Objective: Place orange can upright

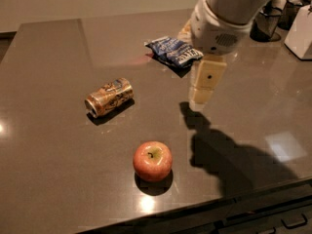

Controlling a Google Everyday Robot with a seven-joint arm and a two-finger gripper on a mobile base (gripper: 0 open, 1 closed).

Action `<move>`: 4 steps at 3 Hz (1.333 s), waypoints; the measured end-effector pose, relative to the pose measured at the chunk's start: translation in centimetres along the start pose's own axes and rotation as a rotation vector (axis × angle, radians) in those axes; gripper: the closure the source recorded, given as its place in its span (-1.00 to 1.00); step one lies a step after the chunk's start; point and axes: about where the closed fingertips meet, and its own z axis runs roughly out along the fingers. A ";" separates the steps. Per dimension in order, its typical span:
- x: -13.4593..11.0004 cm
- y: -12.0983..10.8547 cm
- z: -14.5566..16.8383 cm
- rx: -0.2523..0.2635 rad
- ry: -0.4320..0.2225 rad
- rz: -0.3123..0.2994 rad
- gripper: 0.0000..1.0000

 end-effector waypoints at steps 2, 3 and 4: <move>-9.2 -1.8 4.0 -0.056 -0.114 -0.192 -1.00; -12.5 -1.7 6.5 -0.089 -0.135 -0.276 -1.00; -15.3 -0.8 8.9 -0.109 -0.137 -0.372 -1.00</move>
Offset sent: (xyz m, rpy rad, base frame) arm 0.0257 0.1622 -0.0251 0.0803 0.0375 0.3740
